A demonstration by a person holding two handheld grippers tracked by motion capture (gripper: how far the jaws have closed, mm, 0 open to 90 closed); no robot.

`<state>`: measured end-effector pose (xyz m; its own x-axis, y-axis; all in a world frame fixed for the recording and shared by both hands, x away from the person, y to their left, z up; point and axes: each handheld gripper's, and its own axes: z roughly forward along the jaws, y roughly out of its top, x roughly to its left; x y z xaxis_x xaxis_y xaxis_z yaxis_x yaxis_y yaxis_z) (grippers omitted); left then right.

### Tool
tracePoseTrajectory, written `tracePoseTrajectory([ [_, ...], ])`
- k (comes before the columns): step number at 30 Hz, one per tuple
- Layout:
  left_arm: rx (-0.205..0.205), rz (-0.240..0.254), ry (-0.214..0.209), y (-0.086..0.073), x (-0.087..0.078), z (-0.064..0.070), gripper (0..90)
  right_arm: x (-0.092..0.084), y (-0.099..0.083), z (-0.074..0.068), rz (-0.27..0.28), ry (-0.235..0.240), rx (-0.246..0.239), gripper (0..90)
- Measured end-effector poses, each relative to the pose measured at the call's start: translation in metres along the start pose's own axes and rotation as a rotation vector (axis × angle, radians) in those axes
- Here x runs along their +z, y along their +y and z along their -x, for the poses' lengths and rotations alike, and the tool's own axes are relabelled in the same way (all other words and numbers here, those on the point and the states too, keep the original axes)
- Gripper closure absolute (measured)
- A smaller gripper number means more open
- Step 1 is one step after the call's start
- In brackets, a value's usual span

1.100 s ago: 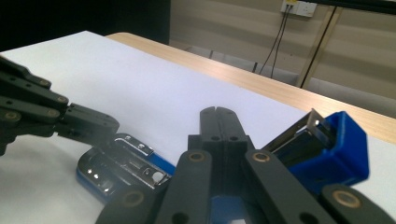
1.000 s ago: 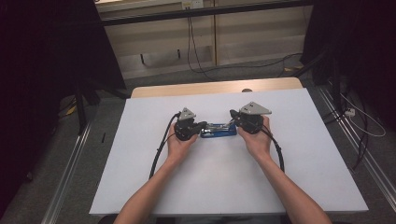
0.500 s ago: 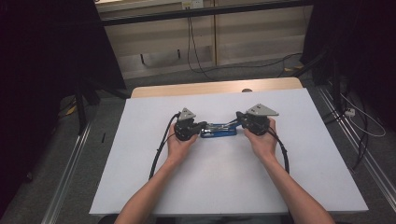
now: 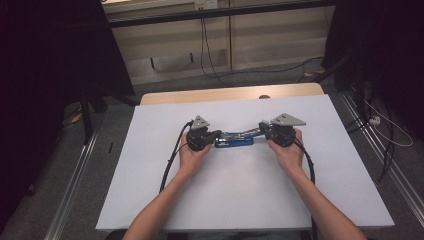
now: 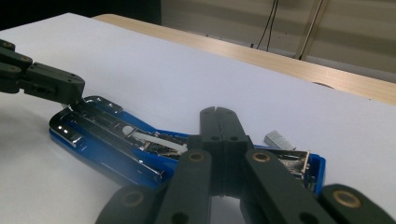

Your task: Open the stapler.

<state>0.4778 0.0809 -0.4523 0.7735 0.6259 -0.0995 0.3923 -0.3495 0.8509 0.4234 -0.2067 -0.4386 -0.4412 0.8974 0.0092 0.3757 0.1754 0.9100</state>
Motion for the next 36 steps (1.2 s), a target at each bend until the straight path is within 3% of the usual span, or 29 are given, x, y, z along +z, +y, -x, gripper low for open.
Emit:
tracePoseTrajectory([
  [8, -0.001, -0.002, -0.003, 0.0, 0.0, 0.0, 90.0, -0.004, -0.008, 0.007, -0.007, -0.01, 0.016, 90.0],
  [23, 0.005, -0.004, 0.006, 0.0, 0.0, 0.001, 90.0, -0.003, -0.015, 0.012, -0.031, -0.008, -0.004, 90.0],
  [26, 0.03, -0.002, 0.017, 0.0, 0.0, 0.003, 90.0, -0.003, -0.015, 0.013, -0.026, -0.005, -0.003, 90.0],
  [30, 0.012, 0.006, 0.009, -0.001, 0.0, 0.001, 90.0, -0.003, -0.015, 0.013, -0.024, 0.001, -0.005, 90.0],
  [36, 0.059, 0.005, 0.033, 0.002, -0.001, 0.005, 90.0, -0.003, -0.015, 0.014, -0.02, 0.006, -0.002, 90.0],
])
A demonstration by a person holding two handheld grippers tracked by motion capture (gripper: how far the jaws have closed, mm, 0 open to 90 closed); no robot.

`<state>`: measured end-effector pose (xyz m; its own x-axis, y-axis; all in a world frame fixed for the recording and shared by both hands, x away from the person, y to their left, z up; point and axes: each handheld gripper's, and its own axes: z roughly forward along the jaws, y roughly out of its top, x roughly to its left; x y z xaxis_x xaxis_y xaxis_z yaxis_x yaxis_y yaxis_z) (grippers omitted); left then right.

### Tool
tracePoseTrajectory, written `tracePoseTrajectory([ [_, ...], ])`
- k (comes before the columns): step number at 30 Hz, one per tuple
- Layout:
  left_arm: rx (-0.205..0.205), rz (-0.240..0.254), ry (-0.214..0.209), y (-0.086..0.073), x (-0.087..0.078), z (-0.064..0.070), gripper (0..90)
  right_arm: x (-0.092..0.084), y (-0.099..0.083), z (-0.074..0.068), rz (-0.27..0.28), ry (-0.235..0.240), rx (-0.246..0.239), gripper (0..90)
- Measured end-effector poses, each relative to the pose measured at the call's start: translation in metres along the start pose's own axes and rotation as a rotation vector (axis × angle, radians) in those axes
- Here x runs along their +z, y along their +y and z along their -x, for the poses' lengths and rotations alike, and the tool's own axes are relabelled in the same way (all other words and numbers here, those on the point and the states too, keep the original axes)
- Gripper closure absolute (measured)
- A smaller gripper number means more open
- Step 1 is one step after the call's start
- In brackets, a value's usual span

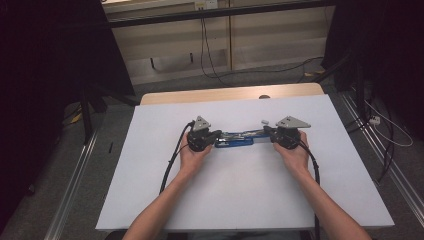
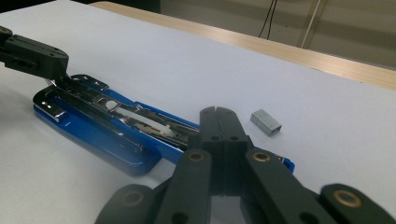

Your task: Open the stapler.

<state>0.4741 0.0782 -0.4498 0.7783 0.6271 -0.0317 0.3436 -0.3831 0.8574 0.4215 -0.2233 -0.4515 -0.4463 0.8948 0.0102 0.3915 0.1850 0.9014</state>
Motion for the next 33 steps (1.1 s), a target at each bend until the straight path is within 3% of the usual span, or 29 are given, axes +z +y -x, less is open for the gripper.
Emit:
tracePoseTrajectory([
  [4, 0.003, 0.014, -0.002, 0.003, -0.002, 0.001, 90.0, 0.001, -0.001, 0.0, -0.009, 0.001, 0.007, 90.0],
  [10, -0.029, 0.022, -0.013, 0.004, -0.002, 0.0, 90.0, 0.001, 0.0, -0.001, 0.009, 0.018, 0.012, 90.0],
  [14, -0.021, 0.007, -0.005, 0.007, -0.003, 0.004, 85.5, 0.0, 0.0, 0.001, 0.017, 0.027, 0.026, 88.8],
  [16, -0.045, 0.031, -0.01, 0.009, -0.004, 0.003, 82.8, -0.001, 0.0, 0.002, 0.016, 0.033, 0.038, 87.1],
  [20, -0.049, 0.03, -0.014, 0.013, -0.01, -0.001, 76.6, -0.003, 0.002, 0.002, 0.035, 0.047, 0.039, 83.4],
  [27, -0.061, 0.038, -0.001, 0.017, -0.025, -0.005, 59.1, -0.005, 0.005, -0.001, 0.053, 0.081, 0.046, 73.6],
  [30, -0.085, 0.055, -0.012, 0.017, -0.029, -0.005, 52.0, -0.006, 0.007, -0.001, 0.059, 0.088, 0.049, 65.8],
  [33, -0.09, 0.057, -0.008, 0.016, -0.032, -0.002, 47.4, -0.006, 0.006, -0.002, 0.05, 0.062, 0.044, 55.4],
])
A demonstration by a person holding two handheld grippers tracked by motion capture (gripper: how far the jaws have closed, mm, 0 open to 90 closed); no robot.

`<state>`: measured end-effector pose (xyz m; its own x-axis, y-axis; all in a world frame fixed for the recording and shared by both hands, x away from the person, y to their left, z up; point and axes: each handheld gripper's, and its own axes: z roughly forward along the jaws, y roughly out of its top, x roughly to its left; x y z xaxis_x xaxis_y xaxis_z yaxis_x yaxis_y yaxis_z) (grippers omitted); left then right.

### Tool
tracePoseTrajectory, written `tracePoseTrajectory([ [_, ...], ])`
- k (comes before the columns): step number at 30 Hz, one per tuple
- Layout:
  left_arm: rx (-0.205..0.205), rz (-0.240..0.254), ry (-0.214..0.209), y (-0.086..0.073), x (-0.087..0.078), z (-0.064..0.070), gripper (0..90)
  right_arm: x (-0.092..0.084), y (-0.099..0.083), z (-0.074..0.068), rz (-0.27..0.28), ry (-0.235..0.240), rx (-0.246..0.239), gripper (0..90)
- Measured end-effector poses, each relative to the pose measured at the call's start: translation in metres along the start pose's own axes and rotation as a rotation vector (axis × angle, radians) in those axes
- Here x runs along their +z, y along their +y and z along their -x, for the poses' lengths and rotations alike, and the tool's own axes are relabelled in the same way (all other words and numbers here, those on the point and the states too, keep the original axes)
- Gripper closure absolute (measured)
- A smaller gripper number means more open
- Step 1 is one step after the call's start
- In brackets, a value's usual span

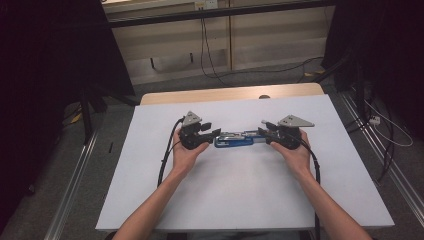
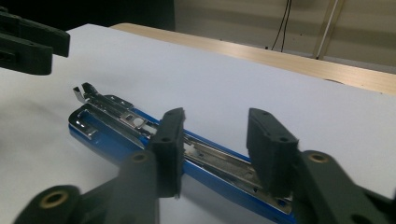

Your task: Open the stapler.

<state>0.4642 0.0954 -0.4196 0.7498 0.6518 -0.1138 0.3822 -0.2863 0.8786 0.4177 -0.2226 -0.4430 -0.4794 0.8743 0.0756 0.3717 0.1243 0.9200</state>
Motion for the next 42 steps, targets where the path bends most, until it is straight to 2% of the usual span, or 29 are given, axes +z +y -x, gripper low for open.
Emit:
tracePoseTrajectory([
  [2, -0.006, -0.002, -0.004, -0.001, -0.001, 0.002, 41.2, 0.0, 0.0, -0.001, -0.004, -0.002, 0.005, 46.3],
  [3, -0.006, -0.008, 0.0, -0.002, -0.002, 0.003, 37.0, 0.0, 0.0, -0.001, -0.004, -0.01, 0.011, 38.7],
  [5, 0.005, -0.012, 0.018, -0.003, -0.005, 0.004, 29.4, -0.001, 0.0, -0.001, -0.007, -0.023, 0.021, 31.2],
  [6, -0.012, -0.011, 0.008, -0.004, -0.006, 0.003, 28.6, -0.001, 0.0, 0.0, -0.005, -0.023, 0.019, 29.2],
  [8, -0.092, -0.018, -0.039, -0.005, -0.01, 0.001, 25.7, -0.002, 0.0, 0.001, -0.007, -0.026, 0.023, 24.2],
  [9, -0.098, -0.016, -0.036, -0.005, -0.011, 0.002, 23.2, -0.003, 0.0, 0.001, -0.01, -0.033, 0.028, 21.4],
  [11, -0.029, -0.013, 0.017, -0.005, -0.014, 0.005, 18.9, -0.004, 0.0, 0.002, -0.004, -0.033, 0.031, 18.0],
  [12, -0.009, -0.005, 0.031, -0.006, -0.016, 0.005, 17.5, -0.005, 0.0, 0.002, -0.001, -0.036, 0.034, 16.9],
  [14, -0.012, -0.011, 0.02, -0.007, -0.018, 0.005, 13.1, -0.005, 0.001, 0.002, 0.001, -0.045, 0.024, 13.0],
  [18, -0.007, -0.013, 0.038, -0.015, -0.025, 0.002, 6.1, -0.008, 0.002, 0.002, 0.008, -0.04, 0.016, 11.2],
  [24, -0.014, 0.031, 0.1, -0.023, -0.041, -0.003, 5.6, -0.009, 0.003, 0.002, 0.008, -0.039, 0.026, 10.5],
  [25, -0.027, 0.041, 0.102, -0.025, -0.043, -0.004, 5.4, -0.009, 0.003, 0.002, 0.009, -0.038, 0.027, 10.5],
  [30, -0.037, 0.035, 0.134, -0.032, -0.055, -0.006, 5.3, -0.011, 0.003, 0.004, 0.012, -0.044, 0.031, 9.8],
  [33, -0.028, 0.018, 0.129, -0.036, -0.063, -0.008, 5.3, -0.014, 0.003, 0.003, 0.001, -0.054, 0.023, 7.9],
  [38, -0.018, 0.035, 0.115, -0.042, -0.079, -0.006, 5.6, -0.021, 0.004, 0.006, 0.011, -0.073, 0.042, 3.5],
  [40, -0.014, 0.042, 0.107, -0.045, -0.086, -0.005, 5.6, -0.023, 0.003, 0.007, 0.017, -0.077, 0.049, 4.4],
  [42, -0.008, 0.043, 0.117, -0.049, -0.093, -0.004, 5.7, -0.024, 0.003, 0.008, 0.016, -0.071, 0.051, 4.5],
])
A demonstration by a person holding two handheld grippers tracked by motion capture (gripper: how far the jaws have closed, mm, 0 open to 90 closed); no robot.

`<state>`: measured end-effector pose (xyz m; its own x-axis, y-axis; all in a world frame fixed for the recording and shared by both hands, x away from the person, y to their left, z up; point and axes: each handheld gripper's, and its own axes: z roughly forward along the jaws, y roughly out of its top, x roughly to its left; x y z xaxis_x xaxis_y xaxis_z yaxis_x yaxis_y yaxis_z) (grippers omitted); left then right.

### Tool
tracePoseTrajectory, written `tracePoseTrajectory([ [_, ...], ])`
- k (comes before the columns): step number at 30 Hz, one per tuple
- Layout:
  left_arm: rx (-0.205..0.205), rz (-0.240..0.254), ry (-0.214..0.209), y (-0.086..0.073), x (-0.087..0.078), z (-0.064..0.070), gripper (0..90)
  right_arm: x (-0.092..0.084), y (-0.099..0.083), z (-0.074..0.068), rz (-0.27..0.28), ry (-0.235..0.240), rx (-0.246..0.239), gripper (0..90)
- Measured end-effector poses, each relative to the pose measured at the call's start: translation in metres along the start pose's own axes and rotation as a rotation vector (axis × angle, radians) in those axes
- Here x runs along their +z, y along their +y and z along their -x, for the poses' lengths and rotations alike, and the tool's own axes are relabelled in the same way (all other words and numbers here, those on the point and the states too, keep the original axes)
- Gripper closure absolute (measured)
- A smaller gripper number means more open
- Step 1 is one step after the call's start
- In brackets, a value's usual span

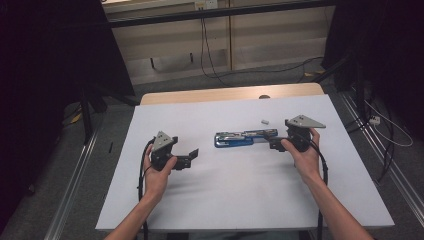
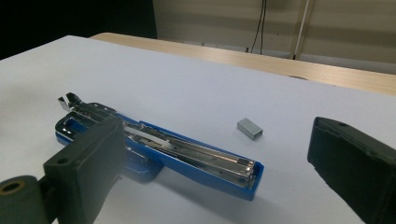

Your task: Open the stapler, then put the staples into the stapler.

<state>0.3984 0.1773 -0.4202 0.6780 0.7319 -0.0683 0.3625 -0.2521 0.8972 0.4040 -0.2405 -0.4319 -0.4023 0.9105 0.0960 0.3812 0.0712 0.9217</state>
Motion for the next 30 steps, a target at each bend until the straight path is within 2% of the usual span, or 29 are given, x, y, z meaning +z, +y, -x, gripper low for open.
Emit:
tracePoseTrajectory([
  [3, -0.021, 0.003, -0.001, -0.005, -0.01, 0.001, 5.7, 0.0, 0.0, -0.002, -0.004, -0.001, -0.009, 4.3],
  [6, -0.055, 0.042, -0.019, -0.006, -0.023, 0.004, 5.6, 0.0, 0.001, -0.005, -0.004, -0.001, -0.019, 4.3],
  [8, -0.034, 0.05, -0.002, -0.007, -0.031, 0.007, 5.6, -0.001, 0.002, -0.005, 0.003, -0.003, -0.022, 4.3],
  [9, -0.028, 0.049, -0.006, -0.009, -0.034, 0.008, 5.4, -0.002, 0.002, -0.005, 0.006, -0.003, -0.019, 4.3],
  [12, -0.029, 0.042, -0.002, -0.015, -0.041, 0.01, 5.4, -0.003, 0.002, -0.005, 0.007, -0.002, -0.015, 4.1],
  [16, -0.066, 0.047, 0.009, -0.019, -0.042, 0.01, 5.5, -0.002, 0.003, -0.005, 0.013, 0.01, -0.032, 6.0],
  [18, -0.055, 0.03, 0.004, -0.02, -0.041, 0.011, 5.6, -0.001, 0.003, -0.006, 0.008, 0.02, -0.039, 5.8],
  [20, -0.058, 0.034, 0.002, -0.02, -0.042, 0.011, 5.6, 0.0, 0.004, -0.007, 0.006, 0.019, -0.047, 6.6],
  [24, -0.05, 0.04, 0.007, -0.021, -0.045, 0.011, 5.6, 0.001, 0.006, -0.005, -0.023, 0.042, -0.053, 6.0],
  [26, -0.038, 0.025, 0.002, -0.024, -0.048, 0.01, 5.5, 0.003, 0.009, -0.001, -0.037, 0.042, -0.056, 6.1],
  [30, -0.044, 0.034, -0.003, -0.029, -0.057, 0.01, 5.6, 0.006, 0.014, 0.004, -0.056, 0.045, -0.051, 6.8],
])
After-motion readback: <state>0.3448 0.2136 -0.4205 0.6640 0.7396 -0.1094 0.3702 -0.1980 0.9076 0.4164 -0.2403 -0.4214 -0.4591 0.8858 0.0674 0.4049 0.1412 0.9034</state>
